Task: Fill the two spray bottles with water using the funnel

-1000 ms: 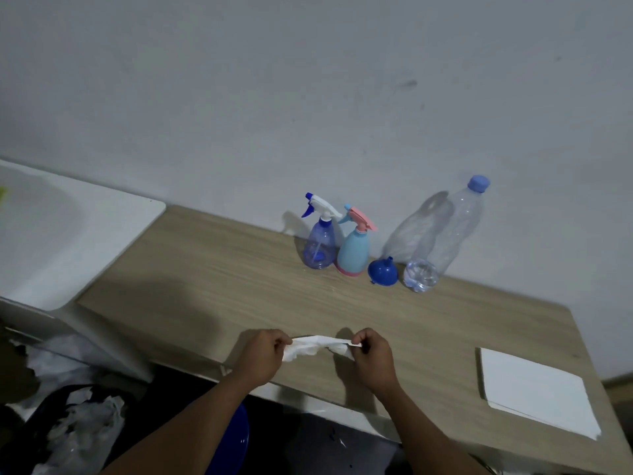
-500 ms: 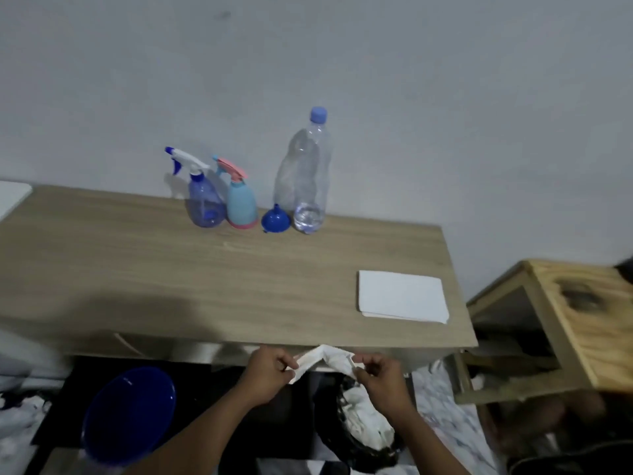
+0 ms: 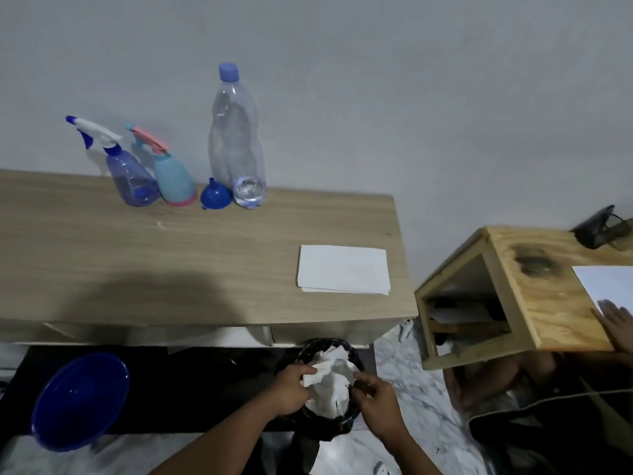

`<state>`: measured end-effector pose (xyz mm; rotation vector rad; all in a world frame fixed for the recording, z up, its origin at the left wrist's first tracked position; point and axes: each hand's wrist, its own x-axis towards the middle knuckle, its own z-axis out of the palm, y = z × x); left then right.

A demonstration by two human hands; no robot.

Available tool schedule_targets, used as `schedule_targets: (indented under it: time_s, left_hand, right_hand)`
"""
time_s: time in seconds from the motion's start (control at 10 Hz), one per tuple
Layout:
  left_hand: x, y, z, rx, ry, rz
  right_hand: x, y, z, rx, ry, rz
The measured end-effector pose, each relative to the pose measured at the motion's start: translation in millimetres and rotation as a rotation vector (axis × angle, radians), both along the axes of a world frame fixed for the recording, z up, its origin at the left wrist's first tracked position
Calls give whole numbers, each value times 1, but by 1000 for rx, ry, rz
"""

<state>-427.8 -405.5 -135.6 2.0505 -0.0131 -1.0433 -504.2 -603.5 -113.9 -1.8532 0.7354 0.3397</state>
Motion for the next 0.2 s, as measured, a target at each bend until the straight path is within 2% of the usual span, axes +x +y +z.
schedule_targets:
  time_s: [0.2]
  left_hand:
    - [0,3,10,-57,-30,91]
  right_hand:
    - [1,-15,-2,29,60,-49]
